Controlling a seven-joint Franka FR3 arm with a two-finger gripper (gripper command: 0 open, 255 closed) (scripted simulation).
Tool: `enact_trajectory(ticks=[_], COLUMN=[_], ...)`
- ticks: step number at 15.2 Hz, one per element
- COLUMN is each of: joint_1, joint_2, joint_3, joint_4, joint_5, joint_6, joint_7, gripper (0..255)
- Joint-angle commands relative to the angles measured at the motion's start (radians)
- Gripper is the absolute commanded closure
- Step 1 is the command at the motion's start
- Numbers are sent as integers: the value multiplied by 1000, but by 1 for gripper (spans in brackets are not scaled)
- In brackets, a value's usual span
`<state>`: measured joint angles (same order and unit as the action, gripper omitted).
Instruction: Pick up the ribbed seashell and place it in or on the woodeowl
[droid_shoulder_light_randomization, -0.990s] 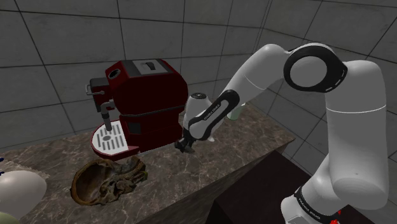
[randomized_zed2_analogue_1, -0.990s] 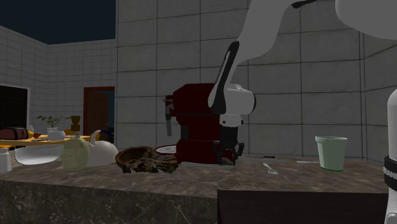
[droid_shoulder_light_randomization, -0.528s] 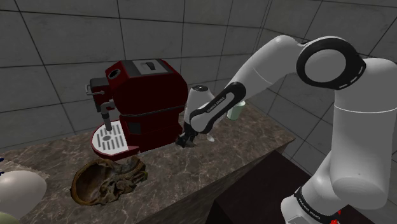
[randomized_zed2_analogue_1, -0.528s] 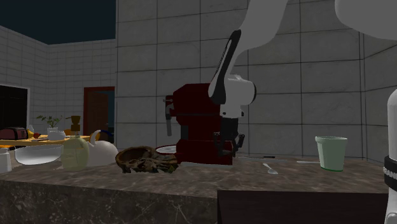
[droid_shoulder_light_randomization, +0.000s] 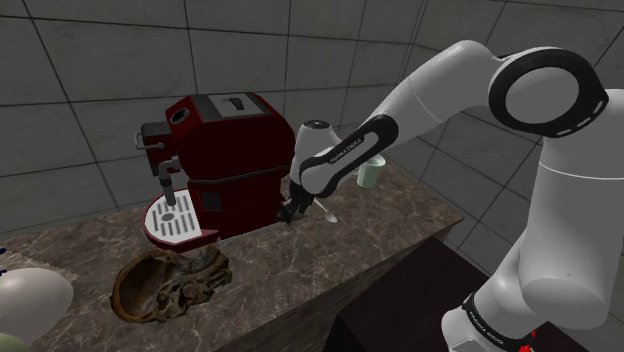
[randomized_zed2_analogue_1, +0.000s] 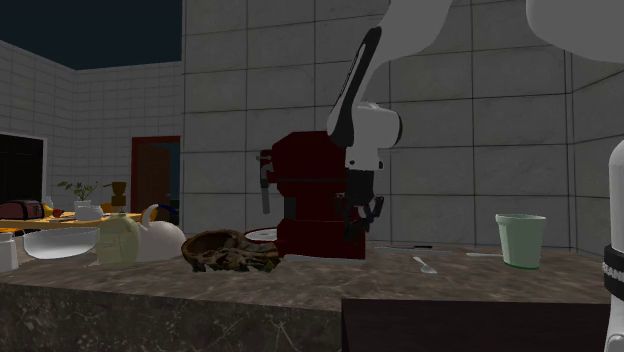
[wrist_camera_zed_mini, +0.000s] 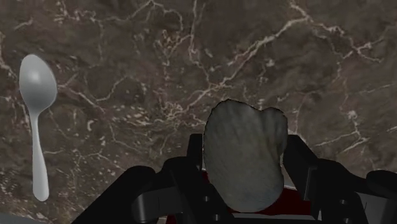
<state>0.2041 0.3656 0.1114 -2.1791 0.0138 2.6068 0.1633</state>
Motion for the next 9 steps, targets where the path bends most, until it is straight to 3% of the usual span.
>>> enact_trajectory(ticks=[1,9], joint_1=[-2,-6], joint_2=[-24,-107], joint_3=[2,7], joint_4=[0,9], joint_5=[3,13], joint_6=[-24,-116], joint_7=[-1,-5], gripper=[255,255])
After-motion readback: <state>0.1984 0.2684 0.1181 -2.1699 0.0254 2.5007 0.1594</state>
